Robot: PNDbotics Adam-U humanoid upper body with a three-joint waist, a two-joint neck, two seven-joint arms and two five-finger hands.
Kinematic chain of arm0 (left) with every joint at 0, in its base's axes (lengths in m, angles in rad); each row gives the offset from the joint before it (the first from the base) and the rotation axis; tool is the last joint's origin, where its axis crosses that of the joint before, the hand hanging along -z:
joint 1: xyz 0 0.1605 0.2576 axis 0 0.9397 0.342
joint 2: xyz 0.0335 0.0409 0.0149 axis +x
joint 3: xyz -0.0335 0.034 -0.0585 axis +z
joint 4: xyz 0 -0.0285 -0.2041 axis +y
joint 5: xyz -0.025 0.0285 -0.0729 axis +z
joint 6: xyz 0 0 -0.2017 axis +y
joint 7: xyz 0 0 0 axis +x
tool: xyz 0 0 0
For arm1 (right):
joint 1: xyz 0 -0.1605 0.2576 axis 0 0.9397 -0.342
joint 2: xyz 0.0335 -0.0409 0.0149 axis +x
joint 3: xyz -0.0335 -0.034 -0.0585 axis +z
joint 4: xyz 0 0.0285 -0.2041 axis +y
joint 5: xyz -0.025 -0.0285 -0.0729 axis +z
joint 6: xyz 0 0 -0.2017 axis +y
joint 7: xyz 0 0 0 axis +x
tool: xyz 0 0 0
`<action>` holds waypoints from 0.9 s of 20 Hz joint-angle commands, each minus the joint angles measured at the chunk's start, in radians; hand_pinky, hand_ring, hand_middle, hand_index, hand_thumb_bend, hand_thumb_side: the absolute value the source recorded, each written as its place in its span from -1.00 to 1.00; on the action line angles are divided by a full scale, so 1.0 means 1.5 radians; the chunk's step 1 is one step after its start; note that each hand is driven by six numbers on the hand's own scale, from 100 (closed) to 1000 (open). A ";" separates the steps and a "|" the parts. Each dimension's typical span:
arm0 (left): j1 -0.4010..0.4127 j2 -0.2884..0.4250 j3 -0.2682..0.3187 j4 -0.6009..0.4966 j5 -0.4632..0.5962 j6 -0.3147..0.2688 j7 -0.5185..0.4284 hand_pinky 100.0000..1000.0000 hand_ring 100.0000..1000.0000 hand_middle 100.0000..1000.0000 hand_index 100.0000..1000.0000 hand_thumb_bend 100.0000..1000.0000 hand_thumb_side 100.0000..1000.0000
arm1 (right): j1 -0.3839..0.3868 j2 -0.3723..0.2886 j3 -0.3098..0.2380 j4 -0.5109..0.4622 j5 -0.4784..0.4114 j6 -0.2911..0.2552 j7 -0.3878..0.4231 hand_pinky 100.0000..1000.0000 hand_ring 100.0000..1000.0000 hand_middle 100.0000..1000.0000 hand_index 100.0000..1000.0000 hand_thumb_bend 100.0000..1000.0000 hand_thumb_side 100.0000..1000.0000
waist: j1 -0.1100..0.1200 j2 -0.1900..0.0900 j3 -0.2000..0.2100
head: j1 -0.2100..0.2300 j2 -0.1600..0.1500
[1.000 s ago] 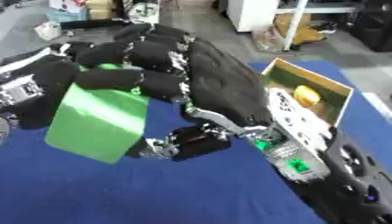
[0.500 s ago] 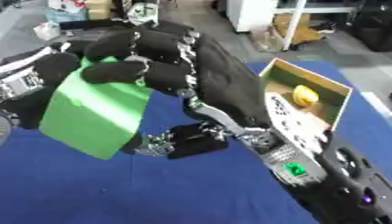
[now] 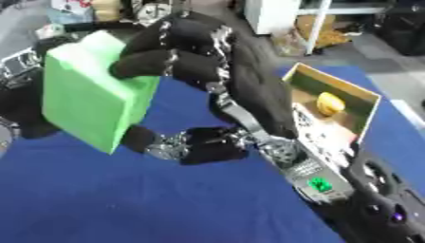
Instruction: Pick up the objects with one hand, pass them to the other hand, and then place them into the box on the other side of the table.
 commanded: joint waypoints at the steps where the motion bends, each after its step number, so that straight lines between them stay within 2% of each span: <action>1: -0.001 0.030 0.032 0.019 -0.033 -0.030 0.010 0.49 0.30 0.26 0.42 0.28 0.31 | 0.007 -0.031 -0.016 -0.010 -0.017 0.016 -0.004 0.19 -0.04 -0.38 -0.19 -0.58 -0.90 | 0.005 -0.019 -0.001 | -0.002 -0.006; 6: 0.014 0.044 0.073 0.047 -0.048 -0.065 0.050 0.48 0.31 0.28 0.43 0.30 0.38 | 0.039 -0.056 -0.029 -0.010 -0.032 0.040 -0.010 0.17 -0.05 -0.39 -0.20 -0.57 -0.90 | 0.004 -0.018 -0.001 | -0.005 -0.006; 15: 0.028 0.045 0.098 0.045 -0.032 -0.076 0.082 0.48 0.30 0.28 0.43 0.28 0.41 | 0.064 -0.067 -0.050 -0.010 -0.032 0.061 -0.029 0.16 -0.06 -0.40 -0.21 -0.57 -0.91 | 0.003 -0.017 -0.002 | -0.007 -0.008; 18: 0.036 0.047 0.111 0.042 -0.031 -0.083 0.093 0.47 0.30 0.27 0.43 0.27 0.40 | 0.068 -0.065 -0.067 -0.010 -0.023 0.085 -0.039 0.16 -0.06 -0.40 -0.21 -0.57 -0.92 | 0.003 -0.017 -0.002 | -0.010 -0.009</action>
